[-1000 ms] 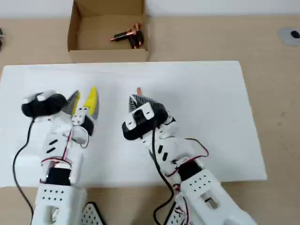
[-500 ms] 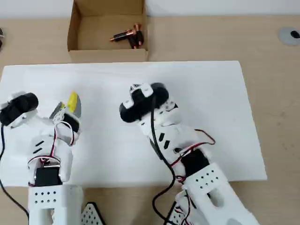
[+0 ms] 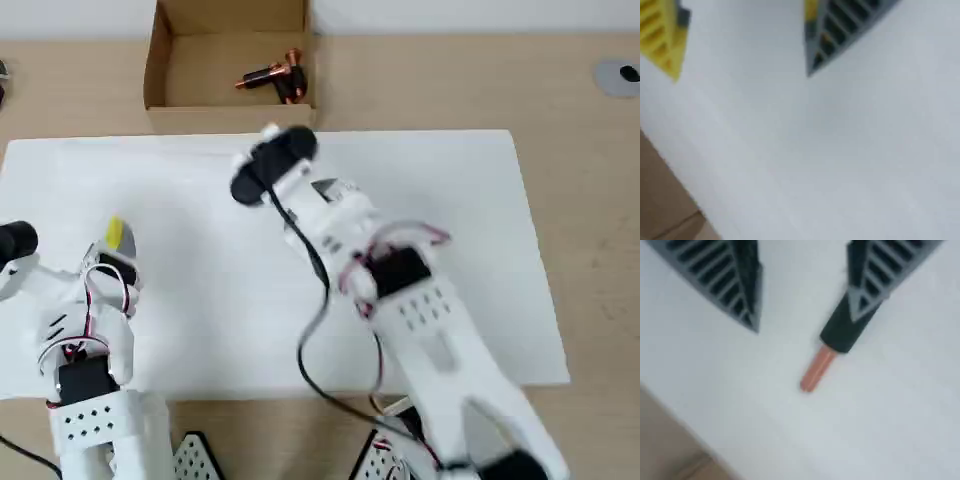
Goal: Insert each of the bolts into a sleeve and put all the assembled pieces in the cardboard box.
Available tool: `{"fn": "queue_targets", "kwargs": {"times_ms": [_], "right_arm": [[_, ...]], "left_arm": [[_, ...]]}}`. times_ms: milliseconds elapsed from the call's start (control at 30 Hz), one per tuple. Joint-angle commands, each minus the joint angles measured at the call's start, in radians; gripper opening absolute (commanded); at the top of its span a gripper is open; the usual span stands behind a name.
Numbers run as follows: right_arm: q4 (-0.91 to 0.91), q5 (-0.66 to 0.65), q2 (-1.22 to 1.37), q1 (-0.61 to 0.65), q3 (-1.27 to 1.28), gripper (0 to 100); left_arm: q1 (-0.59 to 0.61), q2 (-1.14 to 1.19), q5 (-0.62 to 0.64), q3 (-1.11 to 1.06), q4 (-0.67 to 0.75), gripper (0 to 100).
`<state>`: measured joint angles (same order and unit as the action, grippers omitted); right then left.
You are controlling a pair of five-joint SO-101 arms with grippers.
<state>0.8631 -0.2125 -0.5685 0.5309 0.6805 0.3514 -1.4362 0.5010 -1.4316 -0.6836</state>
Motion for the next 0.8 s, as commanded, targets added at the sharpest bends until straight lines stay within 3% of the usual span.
{"fn": "queue_targets", "kwargs": {"times_ms": [0, 367, 767], "right_arm": [[0.169, -0.008, 0.157, 0.012, -0.249, 15.7], [0.454, -0.002, 0.475, 0.027, -0.585, 15.9], [0.433, 0.183, 0.708, 0.031, -0.676, 16.0]], "left_arm": [[0.032, -0.007, 0.009, 0.008, -0.012, 18], [0.058, -0.007, 0.009, -0.032, -0.017, 18], [0.057, -0.007, 0.006, -0.034, -0.018, 18]]}}
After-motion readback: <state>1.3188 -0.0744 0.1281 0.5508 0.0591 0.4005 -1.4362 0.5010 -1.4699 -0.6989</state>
